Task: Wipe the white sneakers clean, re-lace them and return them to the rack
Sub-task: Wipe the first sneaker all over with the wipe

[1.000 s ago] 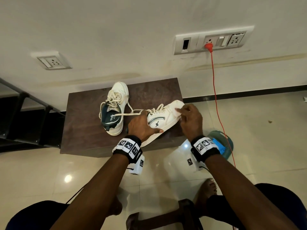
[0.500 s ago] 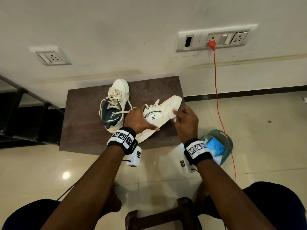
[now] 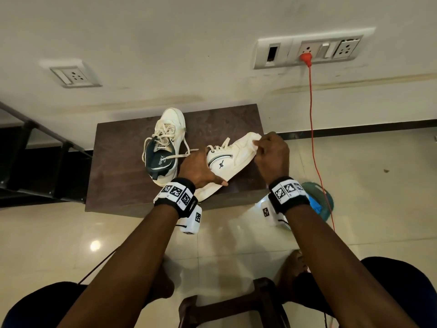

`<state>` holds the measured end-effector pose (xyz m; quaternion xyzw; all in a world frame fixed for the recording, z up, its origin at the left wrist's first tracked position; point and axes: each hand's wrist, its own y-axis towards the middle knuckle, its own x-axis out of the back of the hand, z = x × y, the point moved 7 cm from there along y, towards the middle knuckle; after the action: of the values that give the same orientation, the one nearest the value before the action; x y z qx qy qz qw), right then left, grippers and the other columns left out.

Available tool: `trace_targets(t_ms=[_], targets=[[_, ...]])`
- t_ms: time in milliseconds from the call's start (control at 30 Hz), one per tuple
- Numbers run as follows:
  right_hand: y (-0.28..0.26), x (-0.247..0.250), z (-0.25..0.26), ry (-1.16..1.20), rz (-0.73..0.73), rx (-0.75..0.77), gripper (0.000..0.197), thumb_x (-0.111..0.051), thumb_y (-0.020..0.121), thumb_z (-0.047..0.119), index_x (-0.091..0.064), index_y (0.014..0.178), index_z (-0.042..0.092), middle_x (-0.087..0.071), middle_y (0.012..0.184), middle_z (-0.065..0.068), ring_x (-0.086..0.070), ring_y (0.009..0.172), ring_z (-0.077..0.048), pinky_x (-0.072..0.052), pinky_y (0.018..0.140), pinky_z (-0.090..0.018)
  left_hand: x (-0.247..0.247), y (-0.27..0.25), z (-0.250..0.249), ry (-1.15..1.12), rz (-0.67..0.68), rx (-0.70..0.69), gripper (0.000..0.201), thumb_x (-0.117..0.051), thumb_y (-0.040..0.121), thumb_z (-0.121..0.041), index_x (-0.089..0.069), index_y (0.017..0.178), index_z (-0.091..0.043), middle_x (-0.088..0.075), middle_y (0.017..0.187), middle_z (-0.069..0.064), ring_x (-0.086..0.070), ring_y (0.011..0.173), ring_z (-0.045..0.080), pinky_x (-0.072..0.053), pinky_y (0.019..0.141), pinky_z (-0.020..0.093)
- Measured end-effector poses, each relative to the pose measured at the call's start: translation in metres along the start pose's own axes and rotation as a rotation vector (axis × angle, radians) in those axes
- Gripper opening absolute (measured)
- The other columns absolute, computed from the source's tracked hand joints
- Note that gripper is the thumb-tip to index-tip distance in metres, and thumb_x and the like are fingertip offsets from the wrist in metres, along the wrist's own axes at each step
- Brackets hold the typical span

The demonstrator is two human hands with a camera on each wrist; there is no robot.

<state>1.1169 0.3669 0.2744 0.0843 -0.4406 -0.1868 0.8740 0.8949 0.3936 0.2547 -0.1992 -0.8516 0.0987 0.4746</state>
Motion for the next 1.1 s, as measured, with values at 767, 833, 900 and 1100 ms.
trace_targets(t_ms=[767,833,900,1100], targets=[[0.005,-0.004,-0.011,-0.060,0.019,-0.053,0.023,-0.065,0.080,-0.003,-0.079,0.097,0.004,-0.070,0.096,-0.015,-0.064,0.091,-0.032,-0.050,0.078,-0.033,-0.013,-0.010,-0.002,0.011,-0.051,-0.010,0.119,-0.097,0.041,-0.056,-0.045,0.140,-0.013,-0.064,0.130,0.007,-0.059,0.121,0.030,-0.050,0.098,0.042],[0.026,-0.010,-0.017,-0.127,0.100,-0.074,0.020,-0.062,0.086,0.002,-0.078,0.097,0.002,-0.071,0.097,-0.017,-0.064,0.093,-0.034,-0.051,0.079,-0.036,-0.013,-0.011,-0.003,0.006,-0.049,-0.009,0.119,-0.096,0.041,-0.057,-0.045,0.139,-0.014,-0.065,0.130,0.007,-0.059,0.121,0.030,-0.050,0.098,0.043],[0.033,-0.013,-0.017,-0.144,0.140,-0.056,0.020,-0.060,0.088,0.002,-0.077,0.097,0.001,-0.071,0.096,-0.018,-0.064,0.092,-0.035,-0.054,0.079,-0.038,-0.012,-0.011,-0.002,-0.006,-0.054,-0.005,0.118,-0.097,0.041,-0.056,-0.045,0.139,-0.014,-0.065,0.130,0.007,-0.059,0.122,0.030,-0.050,0.098,0.043],[-0.022,0.009,-0.009,-0.004,-0.049,-0.091,0.026,-0.064,0.080,-0.007,-0.078,0.099,0.005,-0.068,0.097,-0.012,-0.064,0.087,-0.028,-0.042,0.078,-0.022,-0.015,-0.012,-0.004,0.014,-0.042,-0.003,0.110,-0.096,0.048,-0.051,-0.044,0.138,-0.015,-0.063,0.130,0.007,-0.058,0.121,0.031,-0.049,0.097,0.041]])
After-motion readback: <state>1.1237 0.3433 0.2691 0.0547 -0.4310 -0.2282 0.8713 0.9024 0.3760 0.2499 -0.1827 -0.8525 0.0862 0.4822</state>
